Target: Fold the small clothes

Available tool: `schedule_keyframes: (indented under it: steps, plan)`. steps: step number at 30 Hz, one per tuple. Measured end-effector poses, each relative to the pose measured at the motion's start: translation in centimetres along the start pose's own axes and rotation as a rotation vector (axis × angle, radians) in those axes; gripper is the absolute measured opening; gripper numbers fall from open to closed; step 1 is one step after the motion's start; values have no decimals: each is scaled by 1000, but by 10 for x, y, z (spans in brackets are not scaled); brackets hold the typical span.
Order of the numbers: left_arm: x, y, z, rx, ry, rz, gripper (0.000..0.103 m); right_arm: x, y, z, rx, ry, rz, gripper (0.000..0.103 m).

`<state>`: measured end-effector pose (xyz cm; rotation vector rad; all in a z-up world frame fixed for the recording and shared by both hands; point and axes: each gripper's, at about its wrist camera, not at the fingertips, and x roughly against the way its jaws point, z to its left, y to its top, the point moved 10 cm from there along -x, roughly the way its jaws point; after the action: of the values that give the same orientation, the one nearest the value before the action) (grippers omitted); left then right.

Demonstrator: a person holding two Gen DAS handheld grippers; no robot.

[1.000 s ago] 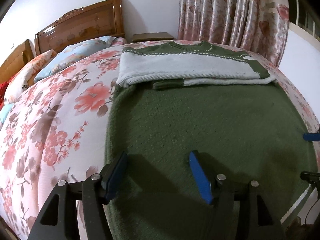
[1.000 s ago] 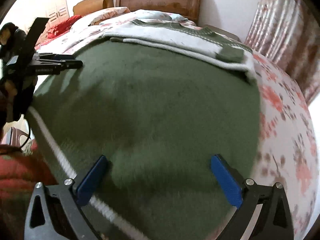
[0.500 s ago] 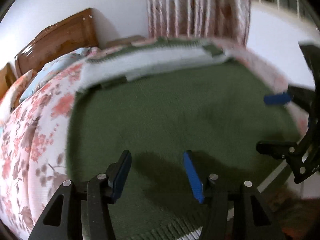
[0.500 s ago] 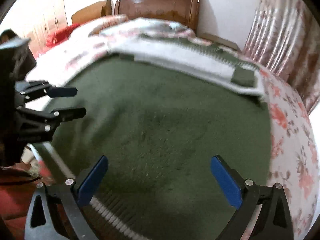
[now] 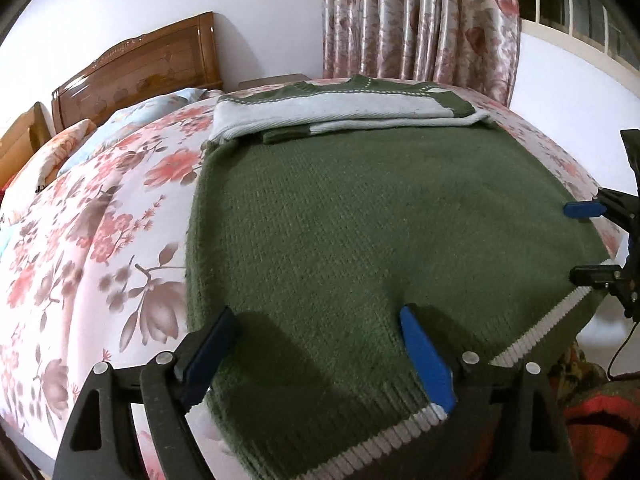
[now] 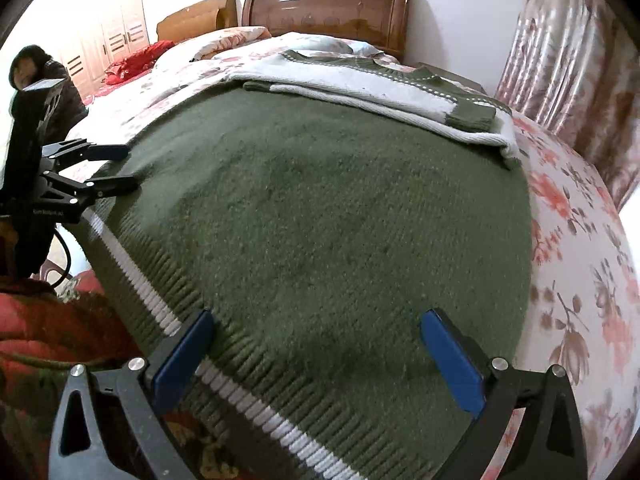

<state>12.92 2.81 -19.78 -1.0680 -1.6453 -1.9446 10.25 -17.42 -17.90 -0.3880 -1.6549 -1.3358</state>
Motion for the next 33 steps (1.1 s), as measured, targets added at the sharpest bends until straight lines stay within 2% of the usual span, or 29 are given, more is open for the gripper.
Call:
schedule_keyframes:
  steps: [13, 18, 21, 22, 23, 25, 29, 33]
  plan:
    - [2, 4, 2, -2, 3, 4, 88, 6, -5, 2, 0, -4, 5, 103]
    - [0, 4, 6, 18, -11, 19, 94, 8, -6, 3, 0, -10, -8, 103]
    - [0, 3, 5, 24, -18, 71, 94, 10, -7, 4, -2, -9, -12, 103]
    - [0, 5, 6, 37, -24, 99, 90, 11, -8, 5, 4, -5, -7, 103]
    - [1, 10, 7, 55, -38, 122, 81, 11, -7, 6, 13, 4, 5, 103]
    - [2, 24, 6, 80, -74, 120, 73, 12, -1, 9, 55, 12, 34, 103]
    - [-14, 87, -1, 111, -140, 49, 73, 11, 47, 0, 119, -88, -11, 103]
    - [-59, 130, -3, 113, -108, 52, 73, -23, 109, -13, 88, -71, -25, 103]
